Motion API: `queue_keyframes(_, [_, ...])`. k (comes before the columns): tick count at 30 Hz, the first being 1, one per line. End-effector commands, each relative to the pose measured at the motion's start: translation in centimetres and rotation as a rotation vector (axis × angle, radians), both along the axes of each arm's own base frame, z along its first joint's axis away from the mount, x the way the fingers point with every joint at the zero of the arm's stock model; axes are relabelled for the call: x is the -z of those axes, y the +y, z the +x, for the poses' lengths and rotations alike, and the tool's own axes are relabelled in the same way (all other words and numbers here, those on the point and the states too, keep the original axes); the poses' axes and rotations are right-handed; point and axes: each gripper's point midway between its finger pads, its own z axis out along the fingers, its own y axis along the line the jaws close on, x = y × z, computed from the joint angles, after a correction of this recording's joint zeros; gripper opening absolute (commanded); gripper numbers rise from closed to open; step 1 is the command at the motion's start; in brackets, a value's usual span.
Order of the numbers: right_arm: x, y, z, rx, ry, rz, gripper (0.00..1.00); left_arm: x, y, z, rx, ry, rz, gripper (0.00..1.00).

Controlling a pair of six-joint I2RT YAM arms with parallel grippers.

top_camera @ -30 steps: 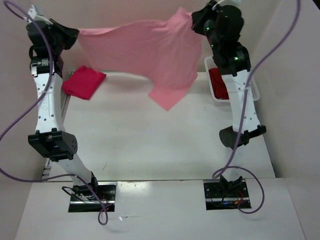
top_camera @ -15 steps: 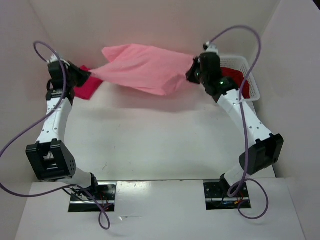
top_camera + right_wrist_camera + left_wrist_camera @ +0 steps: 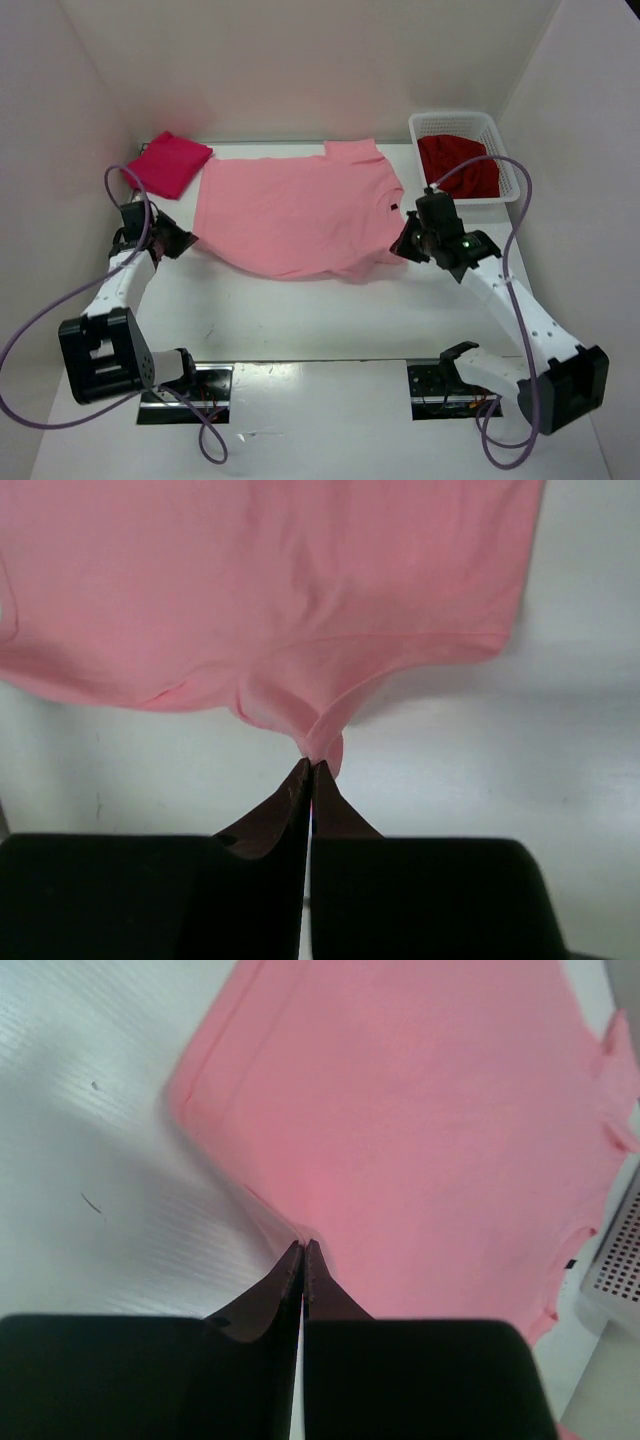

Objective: Fold and stack the t-shirts
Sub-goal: Flatten out the tshirt, then fold the flattened tshirt in 1/3 of the way

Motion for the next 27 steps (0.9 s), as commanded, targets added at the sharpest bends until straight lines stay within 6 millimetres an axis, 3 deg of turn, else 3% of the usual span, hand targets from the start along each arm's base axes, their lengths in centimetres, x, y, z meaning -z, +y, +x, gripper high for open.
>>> queue_keyframes(1, [1.1, 0.2, -4.7, -0.008, 0.129, 0.089, 0.00, -2.7, 0.1, -1.0, 0.035, -0.075, 0.073, 0.02])
queue_keyframes(7, [0.6, 0.2, -10.5, -0.022, 0.204, 0.204, 0.00, -2.0, -1.6, -4.9, 0.083, 0.000, 0.035, 0.02])
queue_keyframes(10, [-0.9, -0.3, -10.6, -0.011, 0.153, 0.204, 0.00, -2.1, -2.0, -4.9, 0.102, -0.005, 0.017, 0.02])
queue_keyframes(12, [-0.5, -0.2, -9.1, 0.003, 0.165, 0.169, 0.00, -1.5, -2.0, -4.5, 0.095, 0.010, 0.005, 0.02])
queue_keyframes(16, [-1.1, 0.6, -3.4, 0.018, 0.058, 0.138, 0.00, -0.8, -1.1, -4.3, 0.054, 0.034, 0.030, 0.02])
queue_keyframes(18, [0.6, 0.3, -0.9, 0.028, 0.080, 0.081, 0.00, -0.9, -0.6, -3.8, 0.039, 0.028, 0.048, 0.02])
queue_keyframes(22, [1.3, -0.8, 4.5, 0.078, 0.047, 0.053, 0.00, 0.2, -0.2, -3.2, 0.002, 0.037, 0.037, 0.02])
queue_keyframes(26, [0.7, -2.0, 8.6, 0.098, 0.003, -0.010, 0.00, 0.3, 0.5, -2.4, -0.040, 0.034, 0.044, 0.02])
queue_keyframes(27, [-0.3, -2.3, 9.7, 0.105, -0.022, -0.011, 0.00, 0.2, 0.6, -2.0, -0.040, 0.034, 0.044, 0.02])
